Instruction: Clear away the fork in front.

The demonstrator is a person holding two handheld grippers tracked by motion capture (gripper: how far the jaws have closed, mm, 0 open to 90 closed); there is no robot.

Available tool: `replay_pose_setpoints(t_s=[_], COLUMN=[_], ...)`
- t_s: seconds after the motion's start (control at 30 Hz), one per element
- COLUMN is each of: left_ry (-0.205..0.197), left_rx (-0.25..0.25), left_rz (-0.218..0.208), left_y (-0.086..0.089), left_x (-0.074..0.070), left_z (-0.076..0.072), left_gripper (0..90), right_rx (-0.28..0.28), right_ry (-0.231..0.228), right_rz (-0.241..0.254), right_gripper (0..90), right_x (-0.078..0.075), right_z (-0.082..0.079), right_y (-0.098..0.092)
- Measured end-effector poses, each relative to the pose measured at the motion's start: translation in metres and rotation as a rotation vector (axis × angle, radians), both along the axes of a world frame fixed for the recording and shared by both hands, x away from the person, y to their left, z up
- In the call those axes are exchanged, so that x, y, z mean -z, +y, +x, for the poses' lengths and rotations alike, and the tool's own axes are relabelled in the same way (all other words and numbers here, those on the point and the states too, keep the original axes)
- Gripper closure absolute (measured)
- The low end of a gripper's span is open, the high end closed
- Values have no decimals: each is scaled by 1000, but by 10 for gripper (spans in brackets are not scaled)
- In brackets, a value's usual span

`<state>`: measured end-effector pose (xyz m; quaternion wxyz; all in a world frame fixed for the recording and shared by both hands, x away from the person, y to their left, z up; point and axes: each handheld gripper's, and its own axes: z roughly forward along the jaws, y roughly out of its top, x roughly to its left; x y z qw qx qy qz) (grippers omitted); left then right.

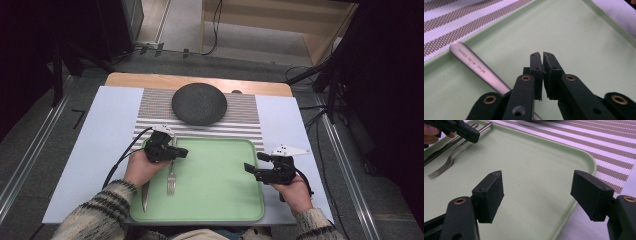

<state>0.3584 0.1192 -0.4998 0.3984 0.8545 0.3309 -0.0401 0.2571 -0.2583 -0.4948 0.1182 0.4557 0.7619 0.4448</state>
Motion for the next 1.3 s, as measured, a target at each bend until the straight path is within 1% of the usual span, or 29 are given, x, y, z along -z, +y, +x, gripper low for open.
replay_pose_setpoints(t_s=[0.13, 0.17, 0.23, 0.3, 0.53, 0.57, 0.6, 0.67, 0.77, 0.93, 1.03, 1.1, 1.3], left_ry=[25, 32, 38, 44, 47, 51, 51, 51, 55, 55, 64, 62, 72], left_rx=[21, 21, 18, 17, 3, -1, 1, -18, -31, -33, -43, -43, -47], left_rz=[33, 45, 55, 52, 58, 69, 68, 69, 63, 69, 64, 70, 68], left_y=[0, 0, 1, 3, 11, 13, 14, 19, 25, 32, 36, 39, 45], left_x=[5, 7, 9, 9, 9, 9, 9, 9, 8, 8, 8, 8, 8], left_z=[-1, -2, -3, -3, -6, -7, -7, -8, -8, -10, -10, -11, -12], left_gripper=[895, 895, 895, 895, 895, 895, 894, 894, 895, 895, 894, 894, 895], right_rx=[1, 0, 6, 9, 3, 4, 0, -3, -5, -14, -17, -19, -23], right_ry=[3, 4, 5, 6, 7, 7, 5, 4, 5, 5, 3, 6, 2], right_rz=[0, 1, 7, 11, 12, 12, 13, 10, 12, 10, 12, 12, 12], right_gripper=[243, 243, 242, 243, 243, 242, 243, 243, 243, 242, 243, 243, 243], right_x=[0, 0, 0, -1, -1, -1, -1, -1, -1, -1, -1, -1, -1], right_z=[1, 1, 1, 2, 4, 4, 4, 5, 6, 7, 8, 8, 9], right_y=[0, 0, 0, 0, 1, 1, 2, 2, 3, 5, 5, 6, 6])
